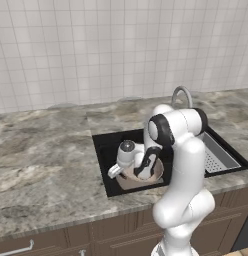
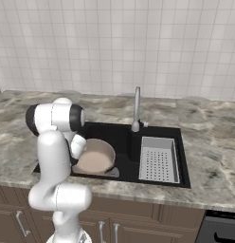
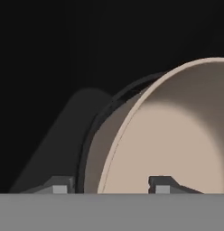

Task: Move the pot and pan from the stove into the sink.

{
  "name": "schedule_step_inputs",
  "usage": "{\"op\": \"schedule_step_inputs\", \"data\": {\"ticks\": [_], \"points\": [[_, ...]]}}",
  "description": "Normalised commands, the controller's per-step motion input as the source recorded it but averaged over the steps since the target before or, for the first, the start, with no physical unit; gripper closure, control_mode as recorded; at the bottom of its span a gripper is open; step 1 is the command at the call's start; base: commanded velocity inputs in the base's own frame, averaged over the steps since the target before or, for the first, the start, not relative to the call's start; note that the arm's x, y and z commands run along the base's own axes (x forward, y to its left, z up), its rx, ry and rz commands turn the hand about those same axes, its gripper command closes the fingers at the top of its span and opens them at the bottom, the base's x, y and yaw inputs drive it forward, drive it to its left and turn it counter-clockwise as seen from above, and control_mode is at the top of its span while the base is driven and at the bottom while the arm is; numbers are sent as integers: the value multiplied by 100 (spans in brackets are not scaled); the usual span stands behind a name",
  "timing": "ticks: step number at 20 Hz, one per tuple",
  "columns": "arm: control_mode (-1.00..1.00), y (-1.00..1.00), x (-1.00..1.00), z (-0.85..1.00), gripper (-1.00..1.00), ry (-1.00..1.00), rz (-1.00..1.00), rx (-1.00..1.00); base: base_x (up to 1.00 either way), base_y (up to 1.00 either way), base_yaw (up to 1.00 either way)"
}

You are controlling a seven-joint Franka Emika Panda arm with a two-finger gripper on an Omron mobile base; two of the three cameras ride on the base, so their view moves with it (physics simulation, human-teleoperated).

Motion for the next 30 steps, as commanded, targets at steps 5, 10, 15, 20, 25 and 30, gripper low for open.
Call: {"op": "schedule_step_inputs", "data": {"ticks": [5,10,15,20,25,30], "points": [[-100,8,8,54,-100,3,-10,0,0,0,0],[-100,16,8,81,-100,3,-9,0,0,0,0],[-100,15,1,93,-100,4,-10,1,0,0,0],[-100,13,0,99,-100,7,-10,1,0,0,0],[-100,15,1,100,-100,8,-9,0,0,0,0],[-100,17,3,100,-100,7,-11,0,0,0,0]]}}
